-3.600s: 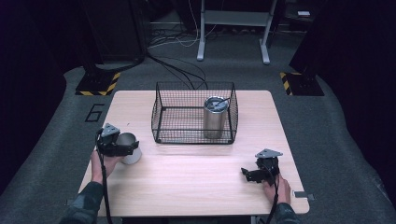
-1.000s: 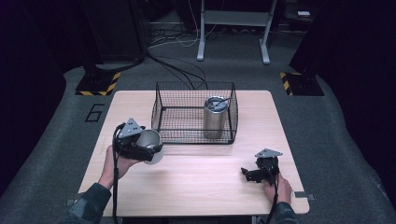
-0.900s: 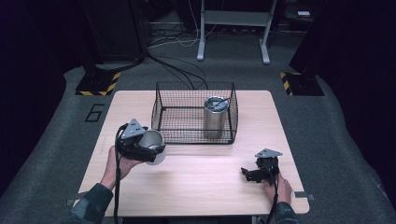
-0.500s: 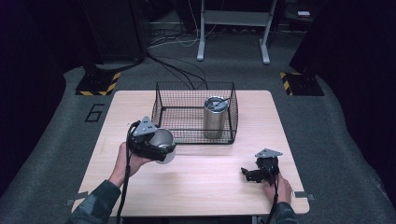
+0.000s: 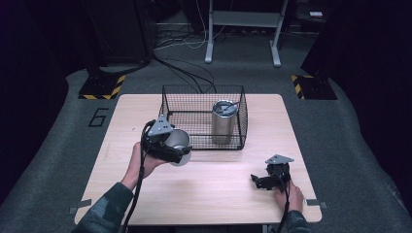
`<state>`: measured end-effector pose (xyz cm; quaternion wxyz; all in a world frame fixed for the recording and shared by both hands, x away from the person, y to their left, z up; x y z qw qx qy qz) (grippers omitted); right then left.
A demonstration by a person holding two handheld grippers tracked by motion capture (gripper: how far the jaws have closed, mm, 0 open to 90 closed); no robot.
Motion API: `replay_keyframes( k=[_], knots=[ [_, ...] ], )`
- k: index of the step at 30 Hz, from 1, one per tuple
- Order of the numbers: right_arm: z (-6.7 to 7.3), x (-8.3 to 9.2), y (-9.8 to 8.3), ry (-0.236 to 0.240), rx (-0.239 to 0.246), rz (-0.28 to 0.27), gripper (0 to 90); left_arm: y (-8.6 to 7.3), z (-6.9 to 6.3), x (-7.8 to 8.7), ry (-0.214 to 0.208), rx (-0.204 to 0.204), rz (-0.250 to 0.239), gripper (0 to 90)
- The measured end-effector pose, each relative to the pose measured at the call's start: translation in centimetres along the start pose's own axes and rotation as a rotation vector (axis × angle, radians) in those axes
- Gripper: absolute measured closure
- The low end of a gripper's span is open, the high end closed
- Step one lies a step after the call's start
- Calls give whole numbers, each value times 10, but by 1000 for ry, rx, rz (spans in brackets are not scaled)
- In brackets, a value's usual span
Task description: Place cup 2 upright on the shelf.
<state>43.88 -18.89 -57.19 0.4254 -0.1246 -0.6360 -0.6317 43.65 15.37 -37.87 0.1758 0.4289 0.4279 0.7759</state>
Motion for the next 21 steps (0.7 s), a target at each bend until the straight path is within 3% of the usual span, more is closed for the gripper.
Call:
replay_keyframes(
  k=[21],
  knots=[
    [0,0,0,2,1,-4,0,33,27,-15,17,-18,-7,64]
  ],
)
Point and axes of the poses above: each handheld gripper's, and its own axes: x roughly backward along the jaws, y roughly out of its top, z roughly to its left, the point moved 6 cm from there along -x, roughly forward along the jaws, and after that the axes turned 13 degrees about -x, right-handed, at the moved point
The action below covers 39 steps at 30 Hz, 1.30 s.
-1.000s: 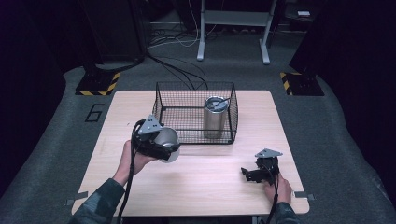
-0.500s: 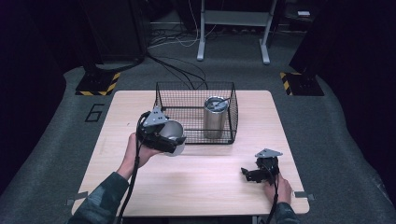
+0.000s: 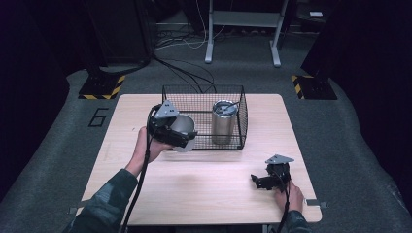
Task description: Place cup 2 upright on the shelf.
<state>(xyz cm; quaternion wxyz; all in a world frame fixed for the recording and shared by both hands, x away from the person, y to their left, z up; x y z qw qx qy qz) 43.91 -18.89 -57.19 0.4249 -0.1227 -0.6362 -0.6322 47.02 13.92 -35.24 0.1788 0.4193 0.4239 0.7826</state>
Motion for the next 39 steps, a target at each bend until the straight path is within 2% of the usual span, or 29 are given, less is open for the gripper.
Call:
replay_keyframes(
  k=[8,13,17,21,29,33,39],
  knots=[
    [0,0,0,2,3,1,0,10,10,-7,9,-5,5,64],
    [0,0,0,2,2,2,0,12,18,-13,29,11,7,64],
    [0,0,0,2,3,1,0,14,25,-16,44,5,13,64],
    [0,0,0,3,3,1,0,16,31,-19,51,24,12,64],
    [0,0,0,3,5,1,0,19,43,-29,51,31,26,64],
    [0,0,0,4,3,1,0,21,49,-35,62,47,29,64],
    [0,0,0,4,7,0,0,23,57,-43,79,49,40,64]
  ],
)
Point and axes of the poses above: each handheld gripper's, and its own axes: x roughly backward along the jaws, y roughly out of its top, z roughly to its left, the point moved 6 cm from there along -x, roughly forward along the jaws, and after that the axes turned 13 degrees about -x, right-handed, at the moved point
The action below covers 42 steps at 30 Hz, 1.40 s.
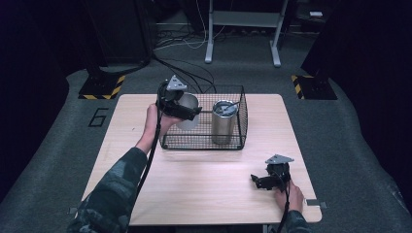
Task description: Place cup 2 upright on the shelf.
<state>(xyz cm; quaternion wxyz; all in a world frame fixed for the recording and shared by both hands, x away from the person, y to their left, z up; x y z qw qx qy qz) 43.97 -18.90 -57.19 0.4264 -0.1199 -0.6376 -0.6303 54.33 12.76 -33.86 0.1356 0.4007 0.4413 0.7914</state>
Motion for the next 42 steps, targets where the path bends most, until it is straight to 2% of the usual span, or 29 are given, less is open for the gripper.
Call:
replay_keyframes(
  k=[5,8,10,14,19,20,25,29,34,42],
  knots=[
    [0,0,0,0,-4,1,0,1,4,-8,11,-1,17,64],
    [0,0,0,0,-3,1,0,-1,8,-14,13,13,15,64],
    [0,0,0,1,2,0,0,-2,11,-19,13,39,13,64],
    [0,0,0,2,4,1,0,-9,16,-30,28,44,45,64],
    [0,0,0,2,4,0,0,-16,19,-41,39,67,61,64],
    [0,0,0,2,4,0,0,-17,19,-44,42,78,59,64],
    [0,0,0,2,0,1,0,-27,15,-56,36,71,99,63],
    [0,0,0,2,2,1,0,-34,15,-64,45,95,102,63],
    [0,0,0,2,0,2,0,-39,13,-72,49,100,113,63],
    [0,0,0,2,-1,1,0,-46,8,-82,32,93,143,63]
  ],
)
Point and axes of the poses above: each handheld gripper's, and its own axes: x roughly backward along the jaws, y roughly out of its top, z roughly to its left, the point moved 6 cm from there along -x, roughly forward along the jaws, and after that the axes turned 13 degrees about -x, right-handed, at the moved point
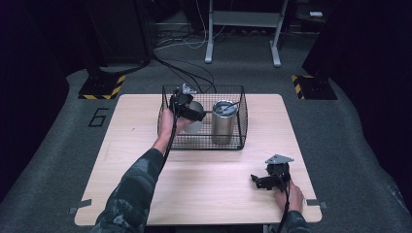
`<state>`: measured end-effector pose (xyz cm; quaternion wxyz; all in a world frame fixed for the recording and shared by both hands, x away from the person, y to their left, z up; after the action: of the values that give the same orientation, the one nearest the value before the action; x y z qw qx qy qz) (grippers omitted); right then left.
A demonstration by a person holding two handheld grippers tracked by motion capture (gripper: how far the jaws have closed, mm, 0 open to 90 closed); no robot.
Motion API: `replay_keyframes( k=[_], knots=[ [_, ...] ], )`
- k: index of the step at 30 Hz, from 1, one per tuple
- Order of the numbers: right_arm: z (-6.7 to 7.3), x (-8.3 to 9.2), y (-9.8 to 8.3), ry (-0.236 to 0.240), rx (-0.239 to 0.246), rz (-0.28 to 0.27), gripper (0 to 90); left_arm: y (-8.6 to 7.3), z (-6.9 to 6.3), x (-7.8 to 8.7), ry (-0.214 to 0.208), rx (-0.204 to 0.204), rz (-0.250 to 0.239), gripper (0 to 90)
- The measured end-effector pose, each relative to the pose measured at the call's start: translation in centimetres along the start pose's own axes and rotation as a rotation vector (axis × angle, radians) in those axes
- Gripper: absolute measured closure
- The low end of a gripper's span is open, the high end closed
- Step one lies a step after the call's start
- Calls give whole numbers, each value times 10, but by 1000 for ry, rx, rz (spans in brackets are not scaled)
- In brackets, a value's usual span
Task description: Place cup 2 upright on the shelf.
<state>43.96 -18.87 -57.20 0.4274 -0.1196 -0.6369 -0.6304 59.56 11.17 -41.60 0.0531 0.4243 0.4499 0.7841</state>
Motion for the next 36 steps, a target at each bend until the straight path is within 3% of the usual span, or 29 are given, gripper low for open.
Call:
replay_keyframes(
  k=[16,36],
  knots=[
    [0,0,0,0,0,0,0,-8,0,-11,-8,13,20,63],
    [-1,0,0,1,12,2,0,-16,-2,-28,-26,12,78,62]
  ],
)
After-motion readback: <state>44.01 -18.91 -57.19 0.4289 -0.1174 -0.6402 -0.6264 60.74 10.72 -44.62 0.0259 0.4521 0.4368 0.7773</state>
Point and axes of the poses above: each handheld gripper's, and its own axes: x roughly backward along the jaws, y roughly out of its top, z roughly to its left, the point moved 6 cm from there along -x, roughly forward along the jaws, and after that the axes turned 13 degrees about -x, right-handed, at the moved point
